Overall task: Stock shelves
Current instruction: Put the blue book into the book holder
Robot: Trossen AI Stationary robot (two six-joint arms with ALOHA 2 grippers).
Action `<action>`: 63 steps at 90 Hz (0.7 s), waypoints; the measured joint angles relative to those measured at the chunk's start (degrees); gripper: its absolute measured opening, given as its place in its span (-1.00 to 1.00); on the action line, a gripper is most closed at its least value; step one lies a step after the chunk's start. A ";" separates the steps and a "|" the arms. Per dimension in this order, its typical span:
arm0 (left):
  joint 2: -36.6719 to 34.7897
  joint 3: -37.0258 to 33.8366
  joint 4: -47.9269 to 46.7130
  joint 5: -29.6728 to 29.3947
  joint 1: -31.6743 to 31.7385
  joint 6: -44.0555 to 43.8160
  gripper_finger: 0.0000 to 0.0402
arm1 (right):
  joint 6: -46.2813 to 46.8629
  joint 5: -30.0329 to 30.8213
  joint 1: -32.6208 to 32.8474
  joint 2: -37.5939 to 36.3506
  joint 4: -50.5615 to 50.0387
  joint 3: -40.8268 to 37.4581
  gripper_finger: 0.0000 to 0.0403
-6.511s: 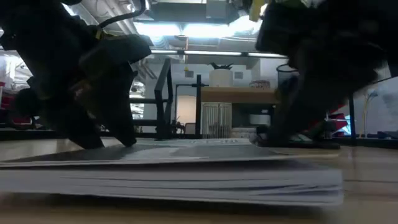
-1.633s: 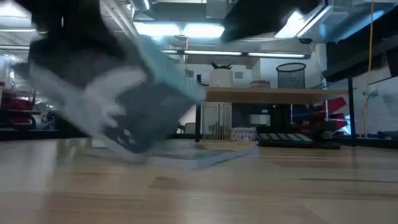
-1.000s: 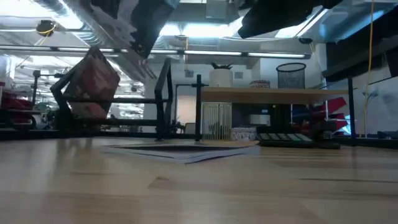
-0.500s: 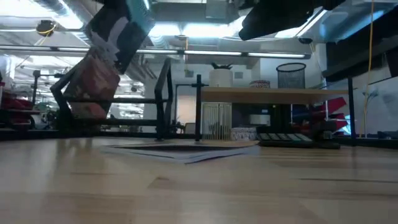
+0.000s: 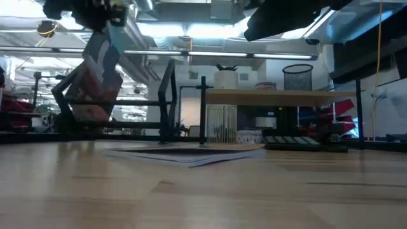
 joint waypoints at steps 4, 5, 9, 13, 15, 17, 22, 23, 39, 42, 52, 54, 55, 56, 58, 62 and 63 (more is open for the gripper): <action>0.00 -0.81 0.86 0.04 1.22 0.15 -1.00 | 0.00 -0.01 0.00 0.00 0.00 0.00 -0.02; 0.00 -1.00 1.17 0.04 1.50 0.25 -1.00 | 0.00 0.00 0.00 0.00 0.00 0.00 -0.02; 0.00 -1.64 2.62 0.15 2.57 0.68 -1.00 | 0.00 0.00 -0.10 0.00 0.00 0.00 -0.02; 0.00 -2.23 4.28 0.31 3.40 1.84 -1.00 | -0.04 -0.04 -0.39 0.00 0.02 0.00 -0.02; 0.00 -2.53 5.33 0.47 3.82 2.48 -1.00 | -0.02 -0.04 -0.46 0.00 0.02 0.00 -0.02; 0.00 -2.78 6.39 0.66 4.22 3.60 -1.00 | -0.02 -0.04 -0.49 0.00 0.02 0.00 -0.02; 0.00 -3.33 9.75 1.49 5.17 6.98 -1.00 | -0.02 -0.04 -0.89 0.00 0.07 0.00 -0.02; 0.00 -3.44 10.54 1.73 5.34 7.93 -1.00 | 0.00 -0.06 -0.88 0.00 0.07 0.00 -0.02; 0.02 -4.66 26.03 7.93 8.55 31.22 -1.00 | 0.13 -0.50 -1.22 0.00 1.00 0.00 -0.02; 0.04 -4.66 28.65 9.19 9.34 34.90 -1.00 | 0.05 -0.50 -1.22 0.00 1.23 0.00 -0.02; 0.04 -4.66 37.29 13.58 12.62 43.70 -1.00 | 0.04 -0.52 -1.22 0.02 2.19 0.00 -0.02; 0.04 -4.66 39.04 14.55 13.38 45.29 -1.00 | 0.04 -0.52 -1.22 0.02 2.24 0.00 -0.02; 0.04 -4.66 39.88 15.07 13.76 46.04 -1.00 | 0.04 -0.52 -1.22 0.02 2.25 0.00 -0.02; 0.04 -4.66 40.68 15.62 14.12 46.69 -1.00 | 0.04 -0.52 -1.22 0.02 2.24 0.00 -0.02; 0.04 -4.66 42.22 16.66 14.86 47.96 -1.00 | 0.04 -0.52 -1.22 0.02 2.20 0.00 -0.02; 0.04 -4.66 44.88 18.58 16.30 50.54 -1.00 | 0.04 -0.55 -1.22 0.02 2.19 0.00 -0.02; 0.05 -4.66 45.41 19.05 16.64 51.12 -1.00 | 0.04 -0.56 -1.22 0.02 2.19 0.00 -0.02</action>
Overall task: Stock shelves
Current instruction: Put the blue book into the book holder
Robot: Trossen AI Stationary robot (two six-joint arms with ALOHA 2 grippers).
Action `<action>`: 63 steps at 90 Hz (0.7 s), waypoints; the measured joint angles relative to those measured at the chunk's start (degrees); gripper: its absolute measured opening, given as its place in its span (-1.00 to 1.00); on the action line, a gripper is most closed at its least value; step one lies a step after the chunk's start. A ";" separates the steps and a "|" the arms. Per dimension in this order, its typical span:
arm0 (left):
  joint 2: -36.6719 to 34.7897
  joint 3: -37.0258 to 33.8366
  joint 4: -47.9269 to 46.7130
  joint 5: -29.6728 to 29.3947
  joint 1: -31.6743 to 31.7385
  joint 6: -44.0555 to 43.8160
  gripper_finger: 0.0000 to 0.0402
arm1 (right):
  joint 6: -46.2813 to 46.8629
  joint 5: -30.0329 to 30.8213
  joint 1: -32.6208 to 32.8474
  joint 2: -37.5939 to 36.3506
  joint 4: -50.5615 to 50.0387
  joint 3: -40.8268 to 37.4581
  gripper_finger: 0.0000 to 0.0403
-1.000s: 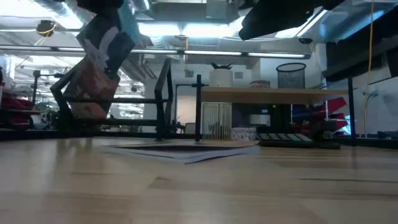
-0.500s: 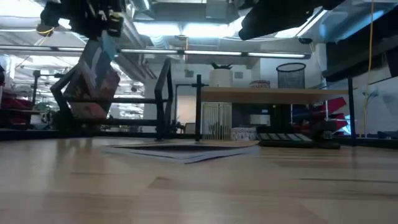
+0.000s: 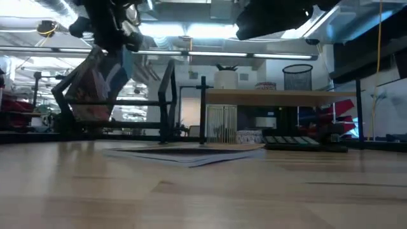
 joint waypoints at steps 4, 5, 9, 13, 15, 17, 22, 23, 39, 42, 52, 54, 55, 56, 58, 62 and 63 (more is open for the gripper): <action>0.04 0.00 1.74 1.51 1.42 1.97 -1.00 | 0.05 -0.38 0.00 0.00 0.02 0.00 -0.02; 0.04 0.00 2.04 1.74 1.76 2.22 -1.00 | 0.06 -0.54 0.00 0.00 0.02 0.00 -0.02; 0.04 0.00 2.81 2.58 3.18 3.15 -1.00 | 0.07 -0.95 0.00 0.00 0.00 0.00 -0.02; 0.04 0.00 2.85 3.35 4.52 3.26 -1.00 | 0.09 -0.99 0.00 0.02 -0.02 0.00 -0.02; 0.05 0.00 2.79 3.75 5.16 3.28 -1.00 | 0.09 -1.00 0.01 0.02 -0.01 0.00 -0.02; 0.18 -0.01 2.79 4.20 5.86 3.27 -1.00 | 0.10 -0.99 0.07 0.02 -0.01 0.00 -0.02; 0.48 -0.01 2.77 5.48 7.53 3.26 -1.00 | 0.11 -0.99 0.09 0.02 0.00 0.00 -0.02; 0.56 -0.02 2.71 5.90 7.88 3.26 -1.00 | 0.11 -0.99 0.09 0.02 -0.01 0.00 -0.02; 2.50 -0.04 2.00 9.98 10.98 3.27 -1.00 | 0.11 -1.00 0.09 0.02 -0.15 0.00 -0.02; 2.90 -0.04 2.05 9.86 11.15 3.35 -1.00 | 0.11 -1.00 0.09 0.02 -0.15 0.00 -0.02; 4.13 -0.02 2.39 9.29 12.04 3.04 -1.00 | 0.12 -0.99 0.09 0.02 -0.17 0.02 -0.02; 4.35 -0.02 2.46 9.29 12.37 3.04 -1.00 | 0.11 -0.99 0.09 0.02 -0.20 0.02 -0.02; 4.44 -0.01 2.48 9.29 12.52 3.04 -1.00 | 0.11 -1.00 0.09 0.02 -0.20 0.02 -0.02; 4.53 0.00 2.50 9.31 12.68 3.01 -1.00 | 0.09 -1.00 0.09 0.02 -0.20 0.02 -0.02; 4.70 0.00 2.48 9.31 13.01 2.84 -1.00 | 0.03 -0.99 0.09 0.02 -0.20 0.02 -0.02; 4.94 0.00 2.43 9.32 13.69 2.74 -1.00 | 0.00 -0.99 0.11 0.02 -0.20 0.02 -0.02; 4.98 0.00 2.45 9.34 13.86 2.63 -1.00 | 0.00 -0.99 0.11 0.02 -0.20 0.02 -0.02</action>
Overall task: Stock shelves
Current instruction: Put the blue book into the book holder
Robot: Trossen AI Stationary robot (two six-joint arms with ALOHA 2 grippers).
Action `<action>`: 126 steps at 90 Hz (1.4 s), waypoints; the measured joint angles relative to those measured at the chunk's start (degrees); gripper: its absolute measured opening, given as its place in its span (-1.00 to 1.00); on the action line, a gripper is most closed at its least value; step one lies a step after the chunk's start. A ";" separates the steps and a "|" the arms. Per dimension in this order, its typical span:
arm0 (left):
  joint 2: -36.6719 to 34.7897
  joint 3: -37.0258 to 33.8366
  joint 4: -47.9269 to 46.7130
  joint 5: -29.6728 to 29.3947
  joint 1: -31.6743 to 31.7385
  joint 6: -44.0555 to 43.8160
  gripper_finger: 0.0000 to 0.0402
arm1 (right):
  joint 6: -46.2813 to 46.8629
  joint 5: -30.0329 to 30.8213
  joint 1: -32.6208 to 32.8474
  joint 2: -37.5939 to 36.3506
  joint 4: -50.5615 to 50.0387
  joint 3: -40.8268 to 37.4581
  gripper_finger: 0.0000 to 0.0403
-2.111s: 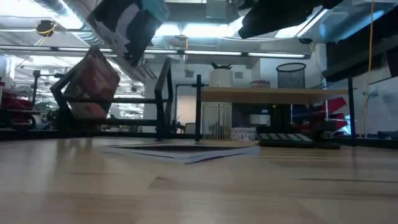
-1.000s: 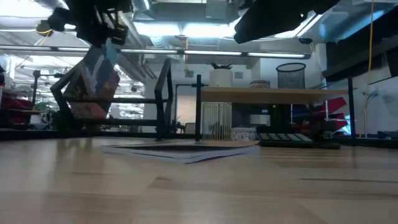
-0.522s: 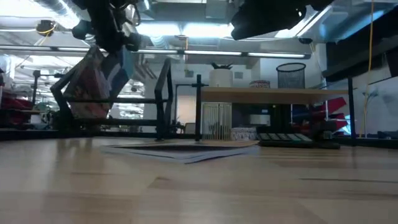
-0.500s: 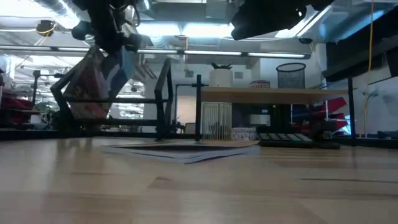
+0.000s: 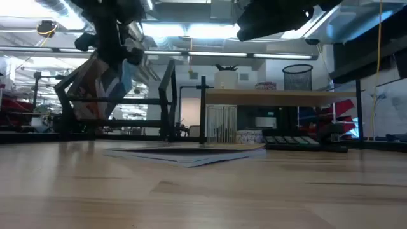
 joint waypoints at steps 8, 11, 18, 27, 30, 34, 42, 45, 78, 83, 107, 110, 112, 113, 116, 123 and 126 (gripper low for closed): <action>0.02 0.04 -0.06 1.59 0.84 -1.02 -1.00 | 0.00 -0.01 0.00 0.00 -0.04 0.00 -0.02; 0.02 0.05 -0.04 2.06 0.99 -1.14 -1.00 | -0.02 0.00 0.00 0.00 -0.04 0.00 -0.02; 0.02 0.09 0.01 2.34 0.94 -1.15 -0.96 | -0.02 -0.02 0.00 0.00 -0.04 0.00 -0.02; 0.04 0.09 -0.23 2.70 0.25 -0.98 -0.92 | -0.02 0.00 0.00 0.00 -0.11 0.00 -0.02; 0.04 0.07 -0.36 3.01 0.04 -0.98 -0.92 | -0.04 0.00 0.00 0.00 -0.11 0.00 -0.02; 0.08 0.05 -0.45 3.30 -0.31 -0.94 -0.91 | -0.04 0.00 0.00 0.00 -0.09 0.00 -0.02; 0.05 0.00 -0.58 3.34 -0.92 -0.93 -0.91 | -0.04 0.00 0.00 0.00 -0.11 0.00 -0.02; -0.11 -0.02 -0.60 3.34 -1.10 -0.94 -0.91 | -0.04 0.00 0.00 0.00 -0.10 0.00 -0.02; -2.48 -0.15 4.31 2.74 -3.52 3.87 -0.97 | -0.09 0.00 0.00 0.00 -0.09 0.00 -0.02; -2.48 -0.15 6.13 3.21 -4.04 5.56 -0.97 | -0.09 0.00 0.00 0.00 -0.08 0.00 -0.02; -2.49 -1.39 6.46 3.07 -4.04 6.28 -0.97 | -0.09 0.00 0.00 0.00 -0.07 0.00 -0.02; -2.51 -2.18 6.86 2.95 -4.07 6.05 -0.97 | -0.09 0.00 0.00 0.00 -0.08 0.00 -0.02; -2.56 -2.83 7.37 2.82 -4.12 5.85 -0.97 | -0.09 0.00 0.00 0.00 -0.08 0.00 -0.02; -2.59 -3.15 7.62 2.81 -4.15 5.67 -0.98 | -0.09 0.00 0.00 0.00 -0.08 0.00 -0.02; -2.63 -4.04 8.05 2.77 -4.21 5.08 -0.98 | -0.09 0.00 0.00 0.00 -0.09 0.00 -0.02; -2.70 -5.71 8.23 2.62 -4.25 3.86 -0.98 | -0.09 -0.02 0.00 0.00 -0.09 0.00 -0.02; -2.67 -6.05 8.19 2.48 -4.26 3.75 -0.98 | -0.09 -0.02 0.00 0.00 -0.09 0.00 -0.02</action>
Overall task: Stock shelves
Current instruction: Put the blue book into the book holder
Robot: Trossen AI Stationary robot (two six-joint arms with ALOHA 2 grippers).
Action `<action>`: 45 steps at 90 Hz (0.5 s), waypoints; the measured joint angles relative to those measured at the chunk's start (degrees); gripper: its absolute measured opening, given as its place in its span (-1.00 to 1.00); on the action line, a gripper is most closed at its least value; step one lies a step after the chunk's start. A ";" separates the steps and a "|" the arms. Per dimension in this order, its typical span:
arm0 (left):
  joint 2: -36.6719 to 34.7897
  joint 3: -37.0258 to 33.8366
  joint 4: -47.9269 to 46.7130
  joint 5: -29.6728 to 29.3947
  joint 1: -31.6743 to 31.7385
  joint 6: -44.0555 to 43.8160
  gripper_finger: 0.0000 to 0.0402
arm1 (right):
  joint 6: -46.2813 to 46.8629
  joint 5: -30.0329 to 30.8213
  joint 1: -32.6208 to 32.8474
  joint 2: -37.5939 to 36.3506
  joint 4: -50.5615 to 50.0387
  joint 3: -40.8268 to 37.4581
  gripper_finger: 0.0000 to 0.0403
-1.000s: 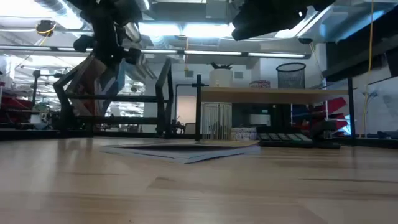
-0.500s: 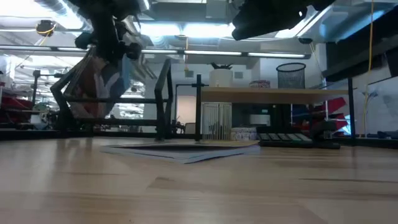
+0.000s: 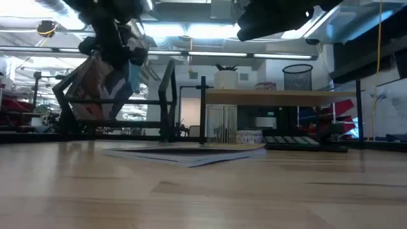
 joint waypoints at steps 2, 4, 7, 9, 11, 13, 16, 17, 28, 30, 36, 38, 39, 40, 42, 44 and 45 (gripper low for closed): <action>0.01 -0.22 -0.04 -0.03 0.00 -0.05 -0.98 | 0.00 0.00 0.00 0.00 0.00 0.00 -0.02; 0.02 -0.32 -0.09 -0.19 0.02 -0.08 -0.98 | 0.00 0.00 0.00 0.00 0.00 0.00 -0.02; 0.02 -0.31 -0.32 -0.20 0.01 -0.13 -0.98 | 0.00 0.00 0.00 0.00 0.00 0.01 -0.02; 0.02 -0.33 -0.58 -0.18 0.00 -0.13 -0.98 | 0.00 0.00 0.00 0.00 0.00 0.02 -0.02; 0.02 -0.33 -0.75 -0.10 -0.03 -0.13 -0.98 | 0.00 0.00 0.00 0.00 -0.02 0.02 -0.02; 0.02 -0.34 -0.86 0.06 -0.06 -0.13 -0.98 | 0.00 0.00 0.00 0.00 -0.02 0.02 -0.02; 0.02 -0.35 -0.85 0.21 -0.09 -0.13 -0.98 | 0.00 0.00 0.00 0.00 0.00 0.02 -0.02; 0.02 -0.35 -0.84 0.24 -0.09 -0.15 -0.98 | 0.00 0.00 0.00 0.00 0.00 0.02 -0.02; 0.02 -0.33 -1.09 0.05 -0.02 -1.31 -0.96 | 0.02 0.00 0.00 0.00 0.02 0.02 -0.02; 0.02 -0.33 -1.19 0.07 -0.02 -1.49 -0.95 | 0.02 0.00 0.00 0.00 0.00 0.02 -0.02; 0.04 -0.33 -1.49 0.50 -0.04 -1.74 -0.89 | 0.02 0.00 0.00 0.00 0.02 0.02 -0.02; 0.10 -0.40 -1.77 0.80 -0.02 -1.94 -0.87 | 0.02 0.00 0.00 0.00 0.02 0.02 -0.02; 0.17 -0.46 -1.98 0.88 -0.01 -1.98 -0.85 | 0.02 0.00 0.00 0.00 0.02 0.02 -0.02; 0.23 -0.54 -2.16 0.92 0.02 -2.10 -0.84 | 0.02 0.00 0.00 0.00 0.02 0.02 -0.02; 0.33 -0.61 -2.54 0.94 0.08 -2.35 -0.82 | 0.02 0.00 0.00 0.00 0.01 0.02 -0.02; 0.35 -0.61 -2.94 0.75 0.13 -2.79 -0.79 | 0.02 -0.02 0.00 0.00 0.00 0.02 -0.02; 0.35 -0.61 -3.05 0.66 0.13 -2.99 -0.78 | 0.02 -0.02 0.00 0.00 0.00 0.02 -0.02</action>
